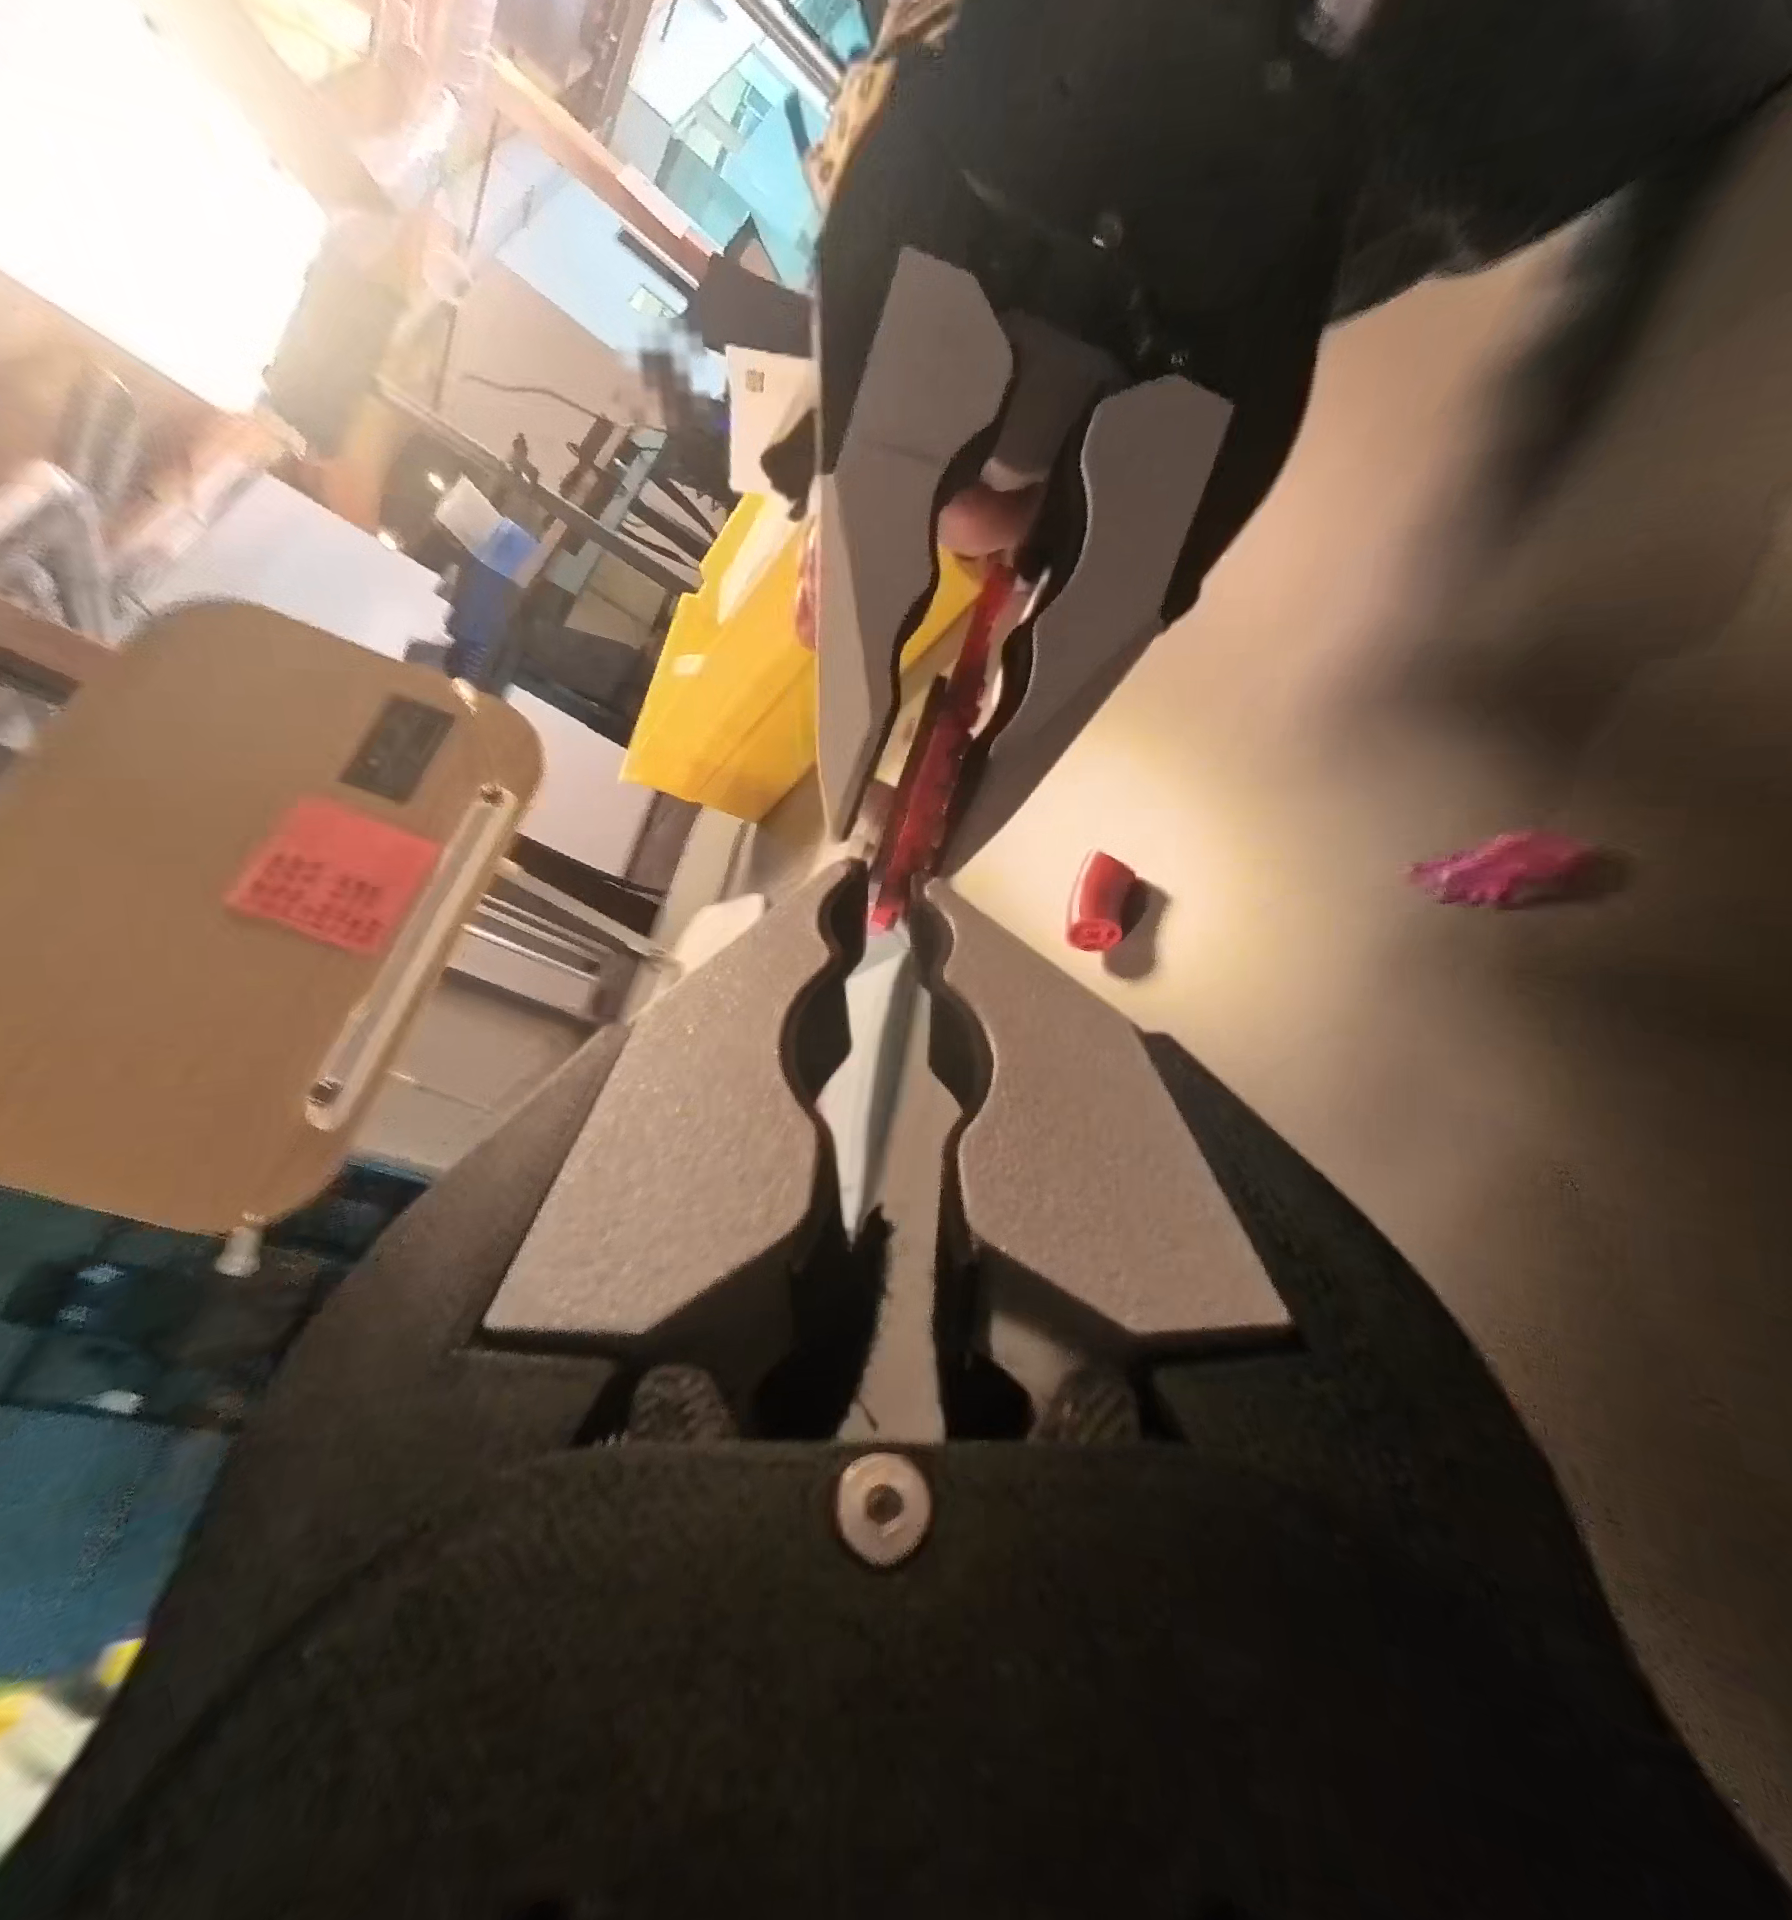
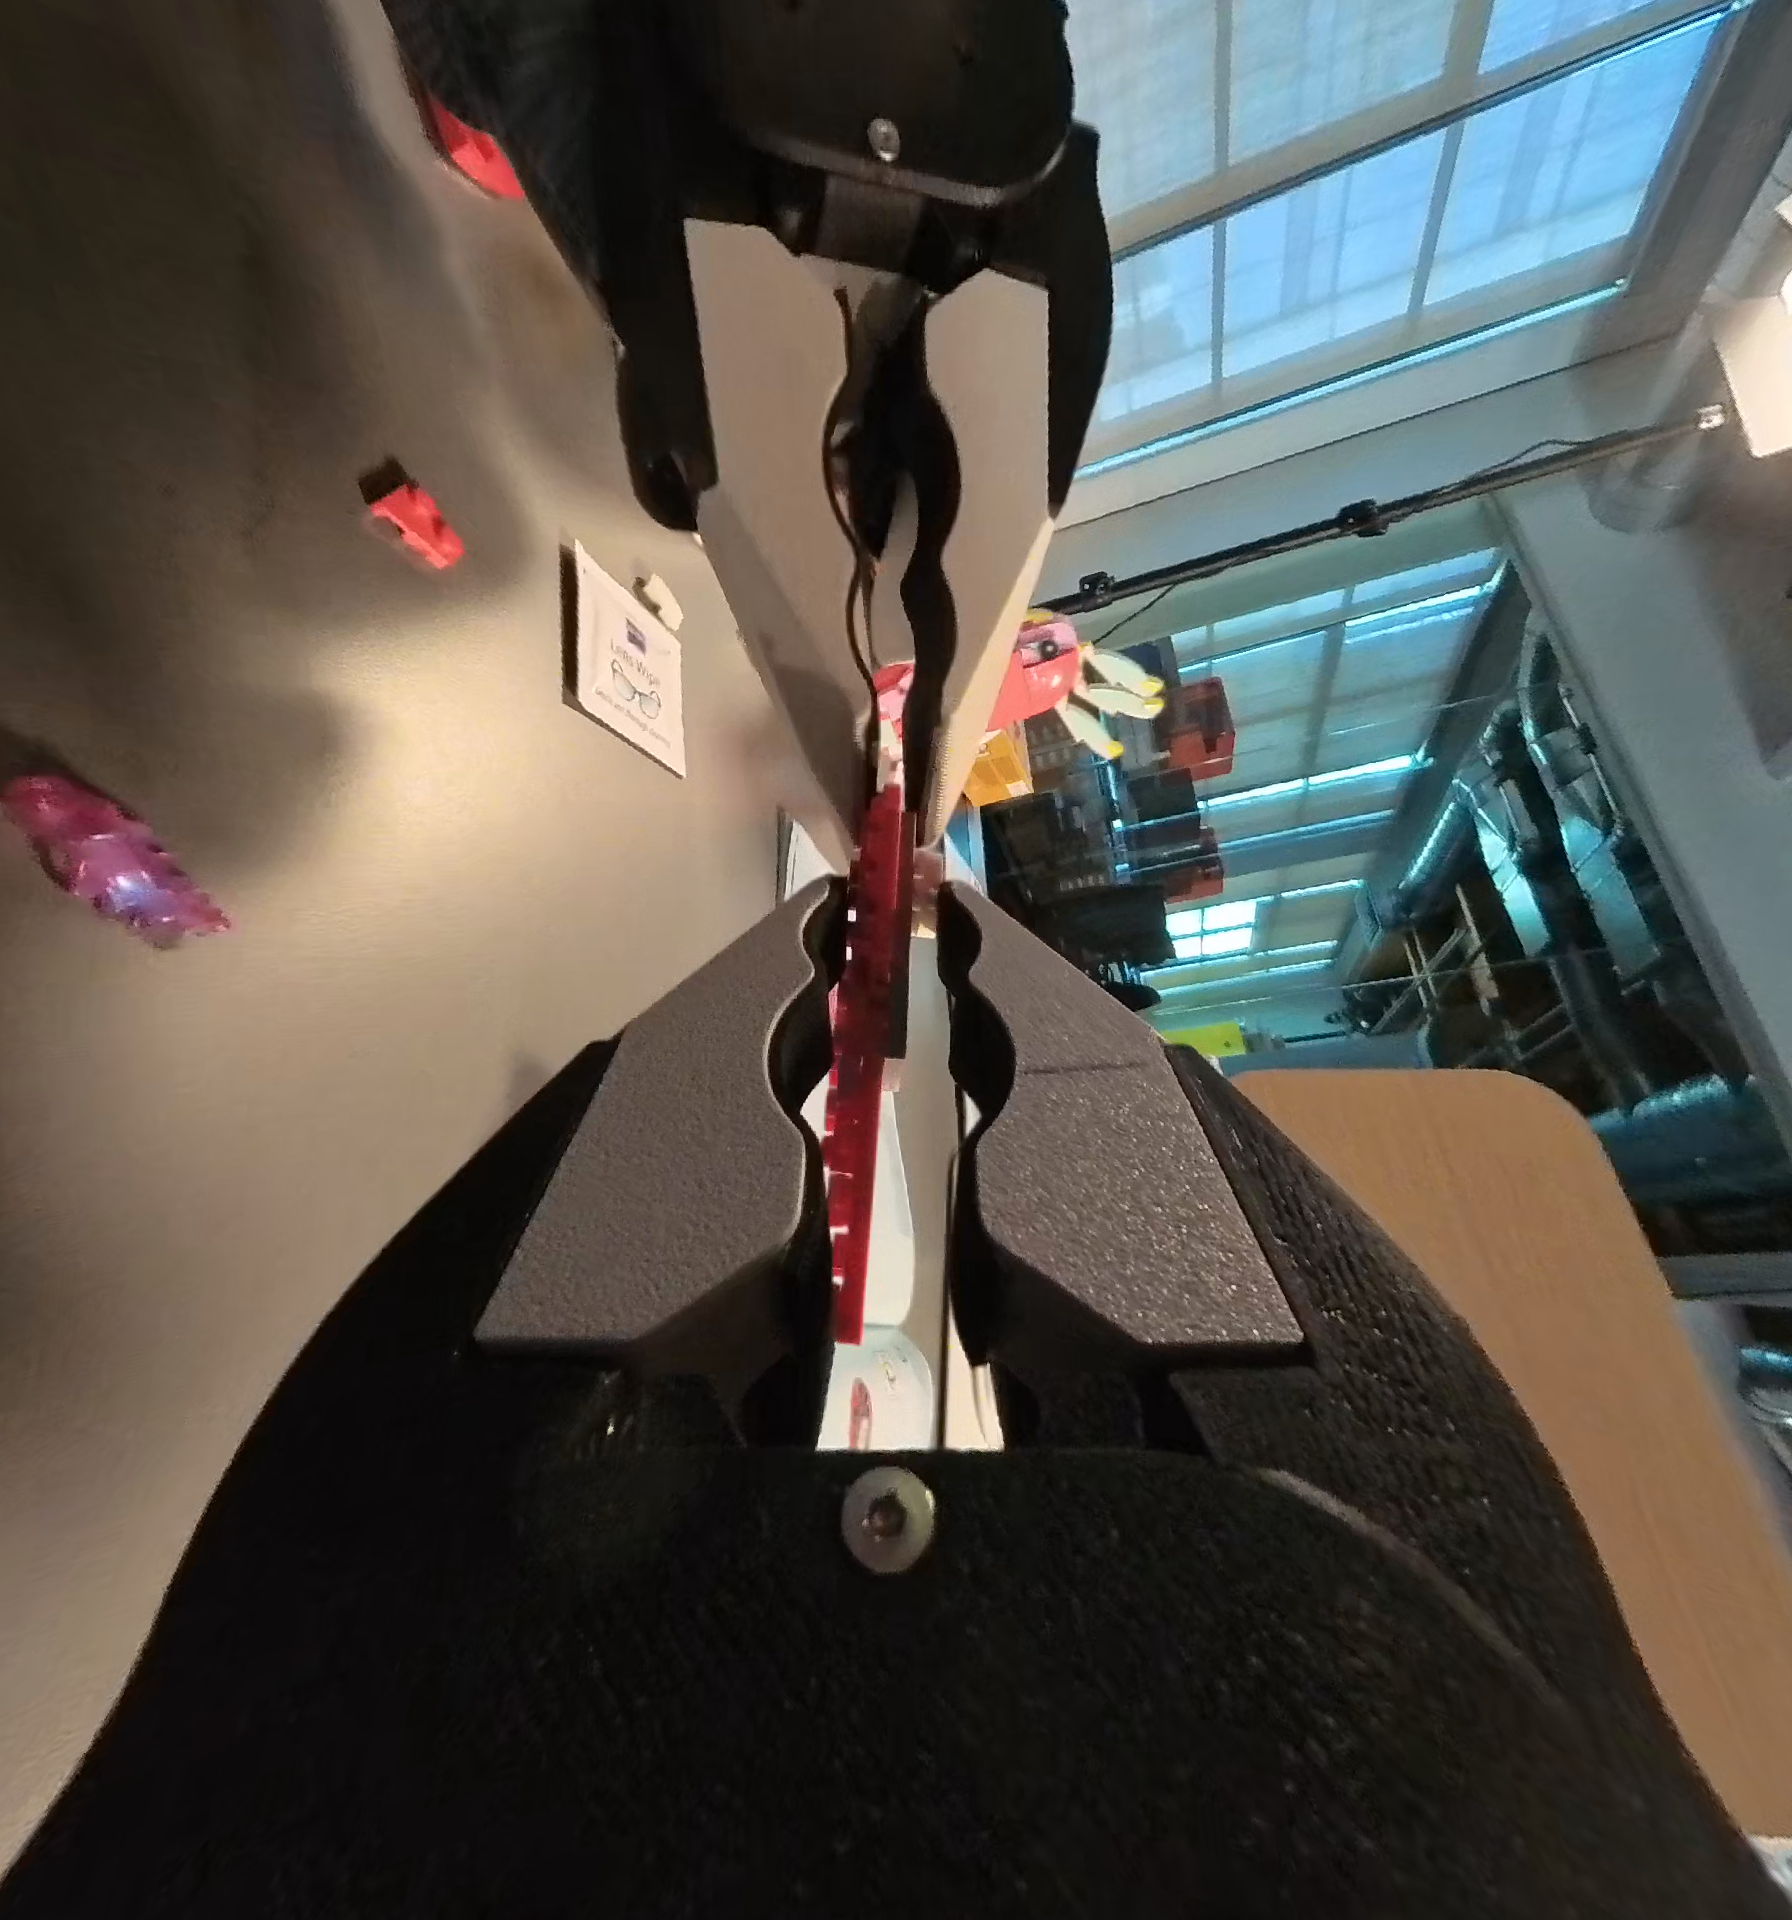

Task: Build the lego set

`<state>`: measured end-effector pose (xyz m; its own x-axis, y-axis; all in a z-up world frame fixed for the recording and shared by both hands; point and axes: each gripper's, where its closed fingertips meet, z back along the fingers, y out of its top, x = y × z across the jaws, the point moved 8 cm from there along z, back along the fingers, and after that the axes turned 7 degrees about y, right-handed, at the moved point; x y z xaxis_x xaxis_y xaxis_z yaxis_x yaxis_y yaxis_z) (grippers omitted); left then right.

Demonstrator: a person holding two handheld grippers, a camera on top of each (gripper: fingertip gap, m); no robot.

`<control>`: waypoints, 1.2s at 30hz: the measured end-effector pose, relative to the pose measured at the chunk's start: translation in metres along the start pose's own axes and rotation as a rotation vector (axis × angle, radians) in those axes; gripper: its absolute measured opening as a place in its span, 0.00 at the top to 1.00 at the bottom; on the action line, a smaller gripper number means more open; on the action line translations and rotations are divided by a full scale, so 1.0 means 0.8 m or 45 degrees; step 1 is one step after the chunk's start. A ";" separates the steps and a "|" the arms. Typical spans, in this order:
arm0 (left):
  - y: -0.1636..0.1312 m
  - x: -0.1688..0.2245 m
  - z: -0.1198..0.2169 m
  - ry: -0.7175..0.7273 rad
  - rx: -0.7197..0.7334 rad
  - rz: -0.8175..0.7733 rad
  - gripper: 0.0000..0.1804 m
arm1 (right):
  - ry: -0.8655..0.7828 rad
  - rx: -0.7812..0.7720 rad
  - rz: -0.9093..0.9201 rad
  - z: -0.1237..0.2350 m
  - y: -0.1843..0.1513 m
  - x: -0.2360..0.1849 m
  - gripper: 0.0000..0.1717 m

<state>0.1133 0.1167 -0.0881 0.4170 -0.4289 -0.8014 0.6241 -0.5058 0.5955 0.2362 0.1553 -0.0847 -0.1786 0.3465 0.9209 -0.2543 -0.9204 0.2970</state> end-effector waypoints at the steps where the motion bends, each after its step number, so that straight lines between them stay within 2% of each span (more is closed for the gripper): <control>1: -0.002 -0.002 0.000 -0.038 -0.007 0.101 0.96 | -0.006 -0.007 0.009 -0.001 -0.001 -0.001 0.92; 5: -0.009 -0.012 0.002 -0.124 0.019 0.441 0.93 | -0.069 -0.004 0.036 -0.003 -0.001 0.000 0.92; 9: -0.015 -0.016 -0.005 -0.235 0.026 0.808 0.70 | -0.155 -0.007 0.110 -0.002 0.000 0.003 0.92; 11: -0.017 -0.017 -0.006 -0.318 0.050 0.983 0.64 | -0.179 -0.018 0.182 -0.003 0.003 0.000 0.92; 15: -0.019 -0.018 -0.004 -0.443 0.104 1.148 0.69 | -0.235 -0.050 0.344 -0.004 0.011 -0.003 0.92; 19: -0.016 -0.017 -0.002 -0.589 0.192 1.281 0.77 | -0.254 -0.033 0.378 -0.002 0.015 -0.001 0.92; 21: -0.018 -0.022 0.000 -0.564 0.235 1.305 0.80 | -0.266 -0.023 0.384 0.000 0.018 0.000 0.92; 25: -0.018 -0.023 0.001 -0.479 0.221 1.213 0.70 | -0.261 -0.007 0.416 0.000 0.023 -0.002 0.92; 29: -0.012 -0.019 0.002 -0.472 0.246 1.134 0.73 | -0.260 0.001 0.425 -0.001 0.024 -0.003 0.92; 36: -0.010 -0.017 0.000 -0.489 0.237 1.155 0.73 | -0.249 0.009 0.422 -0.002 0.025 -0.005 0.92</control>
<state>0.1029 0.1268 -0.0821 0.4222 -0.9064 0.0135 0.0490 0.0376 0.9981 0.2301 0.1357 -0.0826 -0.0654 -0.0108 0.9978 -0.2066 -0.9781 -0.0241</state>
